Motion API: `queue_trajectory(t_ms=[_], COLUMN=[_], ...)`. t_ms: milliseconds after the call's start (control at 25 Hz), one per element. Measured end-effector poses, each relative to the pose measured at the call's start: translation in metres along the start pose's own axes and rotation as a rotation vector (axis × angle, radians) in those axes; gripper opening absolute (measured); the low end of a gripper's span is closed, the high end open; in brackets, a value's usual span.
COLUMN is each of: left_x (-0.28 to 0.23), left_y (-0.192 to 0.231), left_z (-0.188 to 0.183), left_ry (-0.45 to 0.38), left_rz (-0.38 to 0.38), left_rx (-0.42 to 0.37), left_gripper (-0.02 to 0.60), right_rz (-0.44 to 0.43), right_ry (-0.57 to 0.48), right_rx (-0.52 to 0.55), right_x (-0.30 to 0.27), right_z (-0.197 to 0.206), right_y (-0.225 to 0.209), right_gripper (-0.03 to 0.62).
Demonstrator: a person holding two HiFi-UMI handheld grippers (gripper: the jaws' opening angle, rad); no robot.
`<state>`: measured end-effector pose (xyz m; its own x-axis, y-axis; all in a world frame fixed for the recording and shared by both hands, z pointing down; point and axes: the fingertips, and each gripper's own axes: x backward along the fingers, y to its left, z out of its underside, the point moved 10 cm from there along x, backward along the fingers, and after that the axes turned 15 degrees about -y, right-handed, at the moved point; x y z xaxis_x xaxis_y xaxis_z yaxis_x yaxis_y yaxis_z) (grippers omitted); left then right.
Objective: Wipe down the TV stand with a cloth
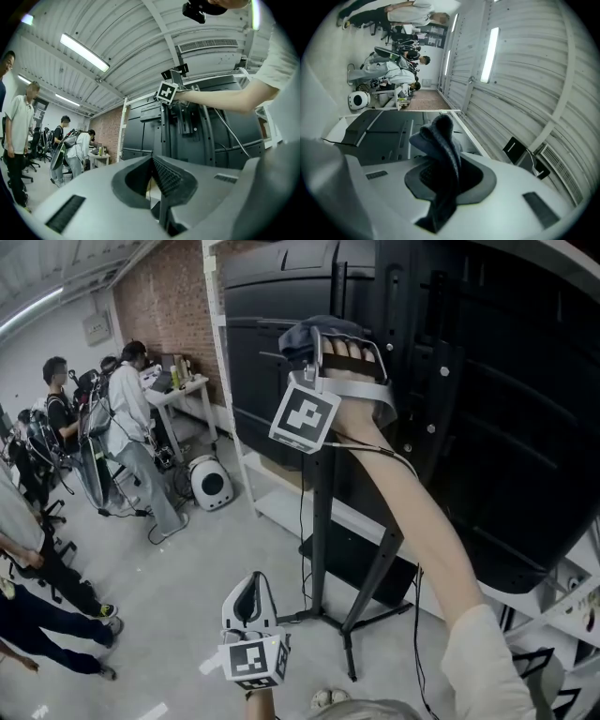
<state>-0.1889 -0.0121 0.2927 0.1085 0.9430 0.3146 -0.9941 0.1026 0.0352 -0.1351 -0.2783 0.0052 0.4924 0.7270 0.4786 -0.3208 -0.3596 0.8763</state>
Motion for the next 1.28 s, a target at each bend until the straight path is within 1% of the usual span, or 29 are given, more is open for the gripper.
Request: queue_trajectory(t_ms=[200,320,520,680,800,920,1080,1160,1280], left_x=[0.002,0.002,0.002,0.005,0.008,0.01,0.015,0.018,0.02], left_y=[-0.001,-0.003,-0.005,-0.004,-0.004,-0.005,-0.005,-0.005,-0.004], left_z=[0.009,0.012,0.012,0.013,0.014,0.016,0.017,0.017,0.018], left_ry=[0.0,0.005,0.005,0.012,0.016,0.016,0.024,0.023,0.027], left_rz=[0.01,0.018,0.02,0.018,0.019,0.023,0.021,0.02,0.015], left_rx=[0.025,0.03,0.039,0.04,0.045,0.066,0.071,0.076,0.083], left_gripper=[0.014,0.014,0.014,0.014,0.014,0.014,0.014,0.014,0.014], right_rz=[-0.016,-0.03,-0.08,-0.092,-0.116,-0.131,-0.161,-0.164,-0.16], right_ry=[-0.022,-0.017,0.028,-0.031,-0.039,-0.038,-0.013,-0.03,-0.026], right_rx=[-0.015,0.011,0.071,-0.01,-0.005,0.006,0.034,0.013,0.011], right_x=[0.006,0.008,0.014,0.025,0.032,0.037,0.043,0.048,0.053], right_z=[-0.004,-0.003,0.007,-0.001,-0.003,-0.003,-0.003,-0.005,-0.005], right_y=[0.004,0.009,0.023,0.034,0.048,0.058,0.07,0.076,0.079], right_gripper=[0.056,0.056,0.057,0.057,0.057,0.056,0.055,0.055,0.056])
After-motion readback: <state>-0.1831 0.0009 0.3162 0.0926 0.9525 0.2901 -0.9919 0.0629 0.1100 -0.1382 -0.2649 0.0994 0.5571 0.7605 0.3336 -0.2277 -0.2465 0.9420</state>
